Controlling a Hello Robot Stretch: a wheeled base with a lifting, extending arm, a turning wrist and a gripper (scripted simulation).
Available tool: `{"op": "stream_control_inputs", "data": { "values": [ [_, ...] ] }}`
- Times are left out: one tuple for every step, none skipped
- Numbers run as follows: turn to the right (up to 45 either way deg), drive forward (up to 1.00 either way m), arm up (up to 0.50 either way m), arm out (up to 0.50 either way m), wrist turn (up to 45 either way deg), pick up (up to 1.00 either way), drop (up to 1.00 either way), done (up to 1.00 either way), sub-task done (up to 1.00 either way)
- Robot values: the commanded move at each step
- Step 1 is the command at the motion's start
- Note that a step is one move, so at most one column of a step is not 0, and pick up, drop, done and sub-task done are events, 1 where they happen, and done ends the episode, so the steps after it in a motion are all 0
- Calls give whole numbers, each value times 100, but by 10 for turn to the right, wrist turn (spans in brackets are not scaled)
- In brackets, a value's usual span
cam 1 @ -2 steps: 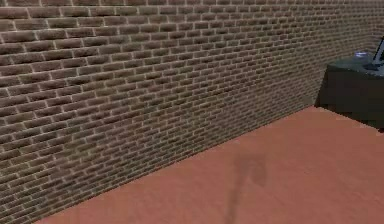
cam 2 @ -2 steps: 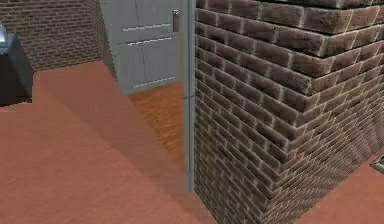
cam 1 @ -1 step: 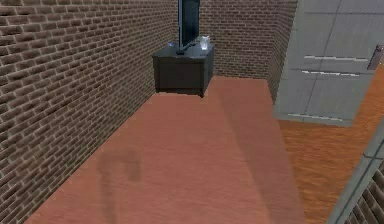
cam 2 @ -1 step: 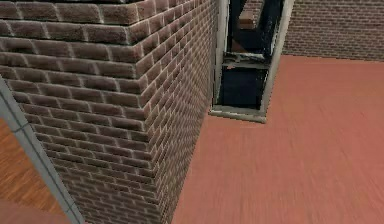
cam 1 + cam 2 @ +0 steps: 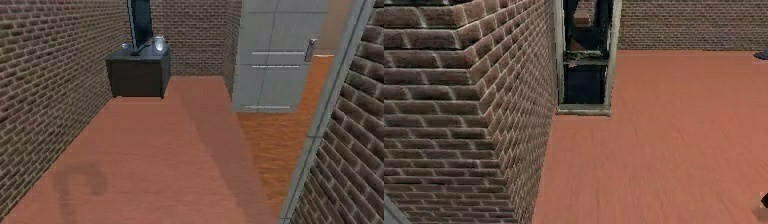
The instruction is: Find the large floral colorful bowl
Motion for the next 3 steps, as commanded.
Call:
{"op": "stream_control_inputs", "data": {
  "values": [
    [0,100,0,0,0,0,0,0,0],
    [0,15,0,0,0,0,0,0,0],
    [450,0,0,0,0,0,0,0,0]
  ]
}}
